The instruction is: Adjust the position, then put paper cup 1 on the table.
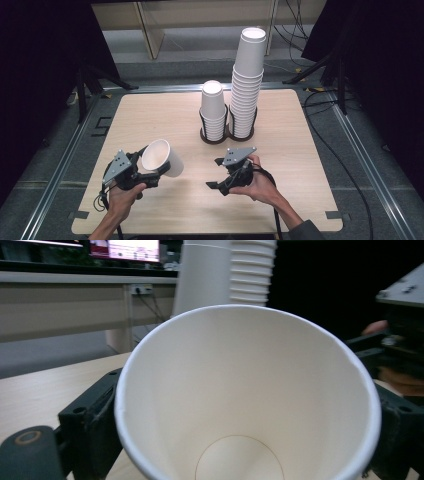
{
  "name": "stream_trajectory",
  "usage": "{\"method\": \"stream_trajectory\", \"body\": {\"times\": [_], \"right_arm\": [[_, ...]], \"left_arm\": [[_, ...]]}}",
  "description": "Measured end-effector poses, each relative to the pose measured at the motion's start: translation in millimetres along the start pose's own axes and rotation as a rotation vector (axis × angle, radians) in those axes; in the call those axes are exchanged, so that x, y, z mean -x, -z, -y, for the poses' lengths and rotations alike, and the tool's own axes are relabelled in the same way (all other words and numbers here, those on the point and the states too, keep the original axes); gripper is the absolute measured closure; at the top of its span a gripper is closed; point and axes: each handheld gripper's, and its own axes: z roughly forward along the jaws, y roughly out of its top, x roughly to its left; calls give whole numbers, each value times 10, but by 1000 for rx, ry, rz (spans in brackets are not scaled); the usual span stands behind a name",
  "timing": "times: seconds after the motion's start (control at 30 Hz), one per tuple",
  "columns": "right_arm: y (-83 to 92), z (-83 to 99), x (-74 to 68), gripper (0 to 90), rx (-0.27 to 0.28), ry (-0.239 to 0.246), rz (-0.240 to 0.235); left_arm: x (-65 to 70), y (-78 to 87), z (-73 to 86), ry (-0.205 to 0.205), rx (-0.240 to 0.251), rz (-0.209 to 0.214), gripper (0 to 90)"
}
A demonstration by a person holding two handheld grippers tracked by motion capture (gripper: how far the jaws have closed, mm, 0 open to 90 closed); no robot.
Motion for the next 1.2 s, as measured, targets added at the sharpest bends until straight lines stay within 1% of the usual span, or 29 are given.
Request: {"method": "stream_trajectory", "body": {"times": [0.07, 0.1, 0.13, 0.17, 0.2, 0.23, 0.3, 0.33, 0.47, 0.53, 0.57, 0.6, 0.63, 0.67, 0.7, 0.73, 0.77, 0.83, 0.87, 0.93, 1.0, 1.03, 1.07, 1.13, 1.17, 1.2], "right_arm": [[52, 48, 30, 171, -10, -13, 26], [80, 70, 44, 171, -18, -16, 40], [101, 94, 54, 171, -21, -17, 56], [121, 115, 60, 171, -25, -24, 63], [141, 136, 69, 171, -31, -29, 69], [158, 157, 77, 171, -33, -29, 80], [189, 192, 83, 168, -42, -38, 101], [205, 208, 88, 169, -41, -42, 107], [255, 267, 97, 167, -44, -54, 126], [271, 296, 101, 167, -51, -56, 130], [276, 310, 100, 167, -52, -59, 134], [280, 321, 111, 167, -48, -44, 139], [288, 333, 103, 167, -54, -60, 136], [289, 342, 106, 165, -59, -53, 144], [292, 348, 103, 162, -68, -55, 143], [291, 355, 94, 162, -68, -67, 138], [297, 358, 90, 162, -71, -64, 135], [300, 361, 89, 163, -68, -51, 145], [302, 364, 75, 162, -75, -77, 139], [299, 365, 89, 162, -75, -54, 143], [297, 367, 92, 163, -76, -56, 144], [298, 370, 84, 162, -80, -73, 145], [295, 370, 91, 162, -79, -62, 143], [292, 375, 92, 162, -81, -63, 142], [291, 377, 94, 162, -83, -61, 142], [288, 381, 96, 162, -85, -63, 144]], "left_arm": [[-90, -22, 1, -3, 3, -34, 102], [-126, -25, -2, -4, -10, -54, 102], [-166, -40, -1, -18, -9, -71, 102], [-205, -58, 3, -21, -10, -88, 101], [-241, -70, 9, -12, -13, -106, 101], [-278, -90, 19, -15, -17, -121, 101], [-337, -138, 30, -31, -41, -143, 101], [-365, -171, 36, -32, -40, -154, 100], [-487, -279, 55, -26, -66, -189, 100], [-544, -330, 73, -10, -65, -205, 100], [-576, -360, 86, -5, -71, -209, 100], [-606, -382, 93, -9, -85, -216, 100], [-639, -405, 103, -8, -85, -225, 100], [-670, -420, 109, 1, -85, -233, 100], [-703, -443, 116, -1, -77, -230, 100], [-721, -447, 114, 0, -91, -244, 100], [-734, -457, 116, 3, -90, -246, 99], [-757, -478, 122, 3, -89, -248, 99], [-765, -487, 128, 2, -92, -250, 99], [-782, -512, 141, 4, -98, -250, 99], [-797, -541, 154, -1, -105, -255, 99], [-810, -553, 159, 0, -110, -257, 98], [-821, -565, 164, 6, -114, -260, 98], [-849, -599, 172, -5, -115, -264, 98], [-859, -610, 172, -2, -121, -266, 98], [-873, -628, 176, 2, -115, -265, 98]]}}
